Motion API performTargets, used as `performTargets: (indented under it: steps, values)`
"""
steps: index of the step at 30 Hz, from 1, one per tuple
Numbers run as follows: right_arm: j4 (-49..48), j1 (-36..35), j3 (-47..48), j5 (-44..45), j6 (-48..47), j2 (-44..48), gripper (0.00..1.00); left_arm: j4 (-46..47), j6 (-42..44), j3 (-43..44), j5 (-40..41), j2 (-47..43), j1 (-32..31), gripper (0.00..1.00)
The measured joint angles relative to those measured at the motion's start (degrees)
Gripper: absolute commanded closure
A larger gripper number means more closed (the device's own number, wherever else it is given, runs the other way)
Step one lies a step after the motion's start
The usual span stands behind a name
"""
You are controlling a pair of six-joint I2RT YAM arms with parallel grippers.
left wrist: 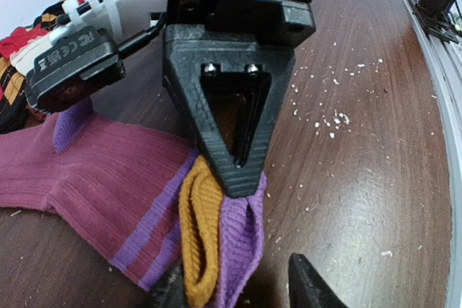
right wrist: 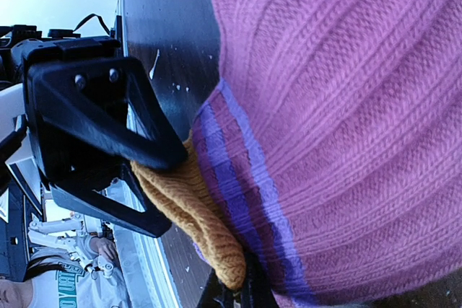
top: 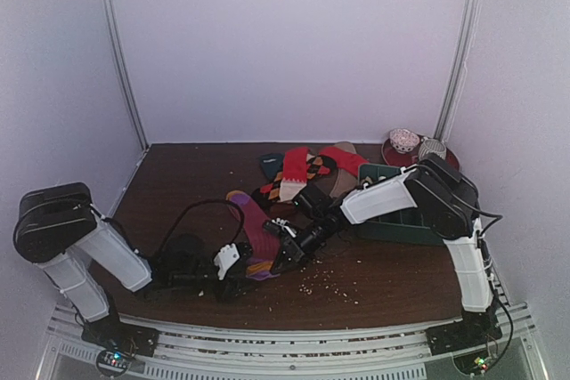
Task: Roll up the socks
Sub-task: Roll a pair of socks at the center of the board.
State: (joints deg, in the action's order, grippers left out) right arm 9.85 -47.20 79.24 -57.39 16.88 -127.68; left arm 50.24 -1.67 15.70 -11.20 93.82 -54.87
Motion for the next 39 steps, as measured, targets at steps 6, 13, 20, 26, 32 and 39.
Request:
performTargets:
  steps: [6,13,20,26,32,39]
  values:
    - [0.0,0.0,0.0,0.0,0.0,0.0,1.0,2.3,-0.2,1.2,-1.0,3.3,0.0,0.88]
    - [0.1,0.0,0.0,-0.3,0.0,0.0,1.0,1.7,-1.9,2.4,-1.0,5.0,0.0,1.0]
    - [0.0,0.1,-1.3,0.0,-2.0,1.0,0.95,-2.4,-9.2,5.2,0.1,5.5,0.2,1.0]
    - [-8.4,-0.3,-13.4,8.0,-5.3,11.4,0.85,-10.0,-19.0,6.5,-2.5,2.2,2.9,1.0]
    - [-19.4,-2.2,-26.6,20.7,-14.1,25.9,0.67,-19.2,-24.6,10.3,-7.5,1.3,4.9,1.0]
    - [-25.0,-8.0,-27.6,30.8,-27.7,26.4,0.58,-23.0,-25.6,12.3,-10.4,1.6,5.1,1.0]
